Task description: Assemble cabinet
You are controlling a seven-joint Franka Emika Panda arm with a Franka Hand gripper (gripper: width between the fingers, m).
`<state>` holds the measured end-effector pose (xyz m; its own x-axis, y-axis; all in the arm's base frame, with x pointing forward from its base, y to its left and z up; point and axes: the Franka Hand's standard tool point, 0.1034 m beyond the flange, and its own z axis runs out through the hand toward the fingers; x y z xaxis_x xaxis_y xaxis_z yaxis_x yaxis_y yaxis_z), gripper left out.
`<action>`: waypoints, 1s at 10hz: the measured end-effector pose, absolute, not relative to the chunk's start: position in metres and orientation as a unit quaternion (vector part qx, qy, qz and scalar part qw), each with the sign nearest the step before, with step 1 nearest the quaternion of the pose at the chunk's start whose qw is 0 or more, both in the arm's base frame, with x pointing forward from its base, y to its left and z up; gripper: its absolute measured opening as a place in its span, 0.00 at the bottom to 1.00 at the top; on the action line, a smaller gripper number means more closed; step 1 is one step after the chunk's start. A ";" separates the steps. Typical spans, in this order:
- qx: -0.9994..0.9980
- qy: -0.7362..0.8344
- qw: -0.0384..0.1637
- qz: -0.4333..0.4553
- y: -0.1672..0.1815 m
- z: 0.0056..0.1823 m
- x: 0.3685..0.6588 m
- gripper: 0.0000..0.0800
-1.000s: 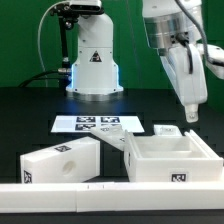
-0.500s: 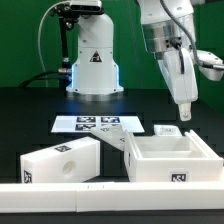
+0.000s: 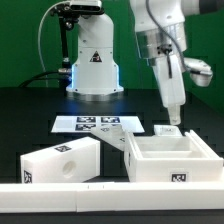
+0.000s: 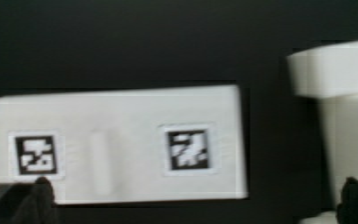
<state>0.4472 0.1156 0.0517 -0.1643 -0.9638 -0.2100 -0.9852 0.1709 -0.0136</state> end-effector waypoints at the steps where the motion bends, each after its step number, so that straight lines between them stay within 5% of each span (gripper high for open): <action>1: -0.644 0.759 0.081 0.059 0.116 0.046 0.441 1.00; 10: -0.651 0.754 0.053 0.069 0.126 0.012 0.427 1.00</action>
Offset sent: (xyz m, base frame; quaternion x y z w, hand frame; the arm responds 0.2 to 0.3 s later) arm -0.0053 0.0092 -0.0111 -0.0204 0.0180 0.0112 0.9996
